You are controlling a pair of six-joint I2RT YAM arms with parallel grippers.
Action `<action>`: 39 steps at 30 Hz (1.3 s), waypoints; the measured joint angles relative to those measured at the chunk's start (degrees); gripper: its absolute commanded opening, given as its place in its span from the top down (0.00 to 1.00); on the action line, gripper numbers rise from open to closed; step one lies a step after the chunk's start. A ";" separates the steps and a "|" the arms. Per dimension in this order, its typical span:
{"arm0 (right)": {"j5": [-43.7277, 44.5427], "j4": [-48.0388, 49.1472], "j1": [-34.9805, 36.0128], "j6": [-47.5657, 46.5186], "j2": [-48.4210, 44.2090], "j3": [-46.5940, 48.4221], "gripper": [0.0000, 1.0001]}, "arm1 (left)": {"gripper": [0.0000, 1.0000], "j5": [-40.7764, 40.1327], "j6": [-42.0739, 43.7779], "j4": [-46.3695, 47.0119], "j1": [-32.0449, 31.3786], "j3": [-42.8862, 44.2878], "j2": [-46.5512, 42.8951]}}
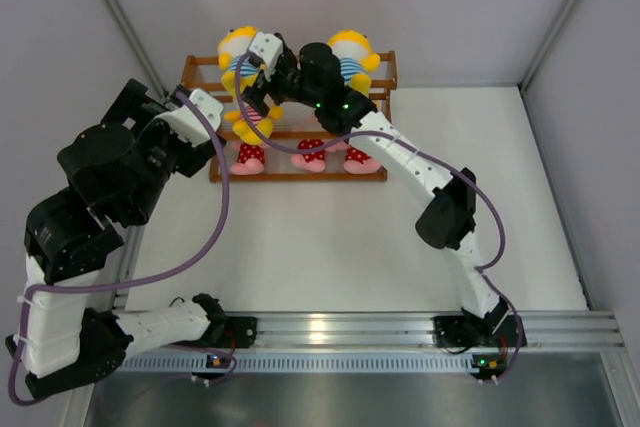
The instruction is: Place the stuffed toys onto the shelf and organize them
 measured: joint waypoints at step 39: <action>29.09 -23.69 -46.80 40.33 -54.97 -73.50 0.01 | 0.02 20.41 -12.57 8.66 30.93 -56.72 -10.60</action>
